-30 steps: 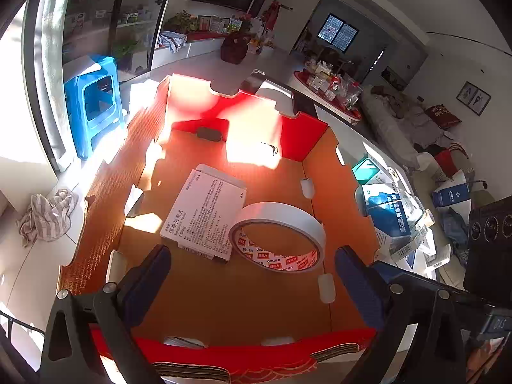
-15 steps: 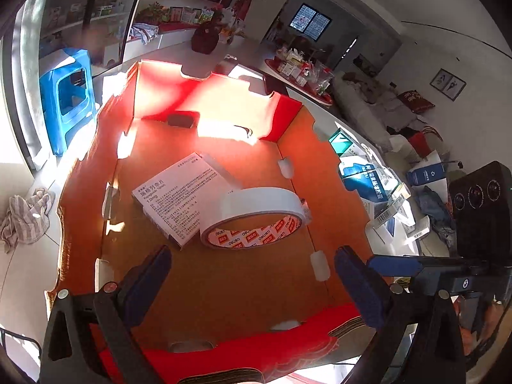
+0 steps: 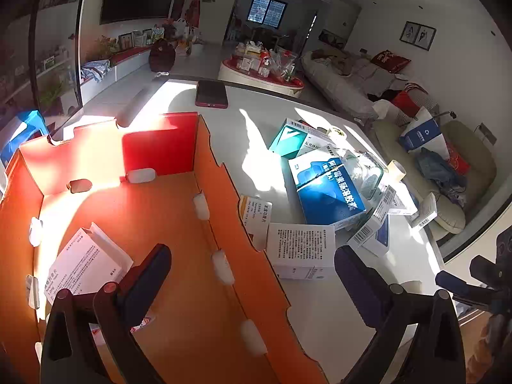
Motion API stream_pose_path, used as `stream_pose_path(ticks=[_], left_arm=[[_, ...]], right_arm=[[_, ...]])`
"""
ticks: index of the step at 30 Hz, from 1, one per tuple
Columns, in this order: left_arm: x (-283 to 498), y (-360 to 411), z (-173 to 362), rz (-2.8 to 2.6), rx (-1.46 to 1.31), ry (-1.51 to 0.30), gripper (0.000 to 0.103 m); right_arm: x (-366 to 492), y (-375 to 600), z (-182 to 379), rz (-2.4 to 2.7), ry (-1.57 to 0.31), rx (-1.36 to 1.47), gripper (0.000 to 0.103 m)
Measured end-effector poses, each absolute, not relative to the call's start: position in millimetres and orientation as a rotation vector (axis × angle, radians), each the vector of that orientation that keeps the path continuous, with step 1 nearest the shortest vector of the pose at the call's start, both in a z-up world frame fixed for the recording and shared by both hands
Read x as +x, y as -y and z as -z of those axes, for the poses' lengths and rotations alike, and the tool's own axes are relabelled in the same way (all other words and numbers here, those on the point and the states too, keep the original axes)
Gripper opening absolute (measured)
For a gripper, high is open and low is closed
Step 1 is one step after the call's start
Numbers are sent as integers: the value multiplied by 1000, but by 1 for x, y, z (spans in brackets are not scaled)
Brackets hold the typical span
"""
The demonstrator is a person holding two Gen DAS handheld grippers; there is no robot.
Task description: Organize objects
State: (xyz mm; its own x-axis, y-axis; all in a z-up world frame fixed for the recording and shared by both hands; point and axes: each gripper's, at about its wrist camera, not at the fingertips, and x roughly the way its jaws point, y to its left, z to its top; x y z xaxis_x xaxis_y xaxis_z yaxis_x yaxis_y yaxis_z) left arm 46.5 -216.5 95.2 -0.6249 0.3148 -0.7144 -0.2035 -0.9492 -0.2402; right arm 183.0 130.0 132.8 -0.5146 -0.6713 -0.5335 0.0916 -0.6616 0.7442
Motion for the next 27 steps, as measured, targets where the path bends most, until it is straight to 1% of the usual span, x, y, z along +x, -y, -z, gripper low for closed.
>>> stream_pose_path(ticks=[2, 3, 5, 8, 10, 11, 13, 15, 16, 17, 18, 20, 22, 24, 27], left_arm=[[51, 210, -88, -2498, -1201, 220, 103], [54, 207, -86, -2493, -1218, 207, 103], [63, 200, -93, -2539, -1210, 154, 103], [77, 178, -113, -2544, -1146, 71, 103], [85, 153, -125, -2554, -1111, -44, 103], [85, 141, -131, -2548, -1095, -87, 103], [85, 123, -135, -2496, -1094, -89, 103], [82, 114, -134, -2440, -1123, -51, 103], [80, 110, -131, -2414, -1148, -31, 103], [78, 108, -127, -2391, -1175, -11, 103], [77, 106, -123, -2369, -1201, 4, 103], [73, 100, -115, -2344, -1257, 10, 103], [68, 90, -115, -2366, -1277, -56, 103], [62, 71, -119, -2415, -1256, -214, 103], [44, 28, -125, -2375, -1182, -449, 103]], right_arm=[[189, -155, -124, 2303, 941, 1218, 76], [190, -163, -119, 2370, 910, 1265, 77], [189, -171, -107, 2467, 791, 1364, 77], [185, -169, -91, 2538, 606, 1438, 77], [183, -160, -84, 2535, 465, 1445, 77], [182, -151, -79, 2533, 365, 1451, 77], [181, -130, -74, 2555, 166, 1453, 77], [182, -116, -68, 2544, 65, 1428, 77], [184, -113, -66, 2537, 46, 1422, 72], [185, -111, -63, 2532, 28, 1415, 66], [186, -109, -61, 2522, 11, 1413, 55], [187, -111, -59, 2510, 19, 1395, 55], [186, -119, -62, 2482, 102, 1396, 55], [185, -137, -64, 2465, 251, 1392, 55], [186, -170, -66, 2404, 541, 1352, 55]])
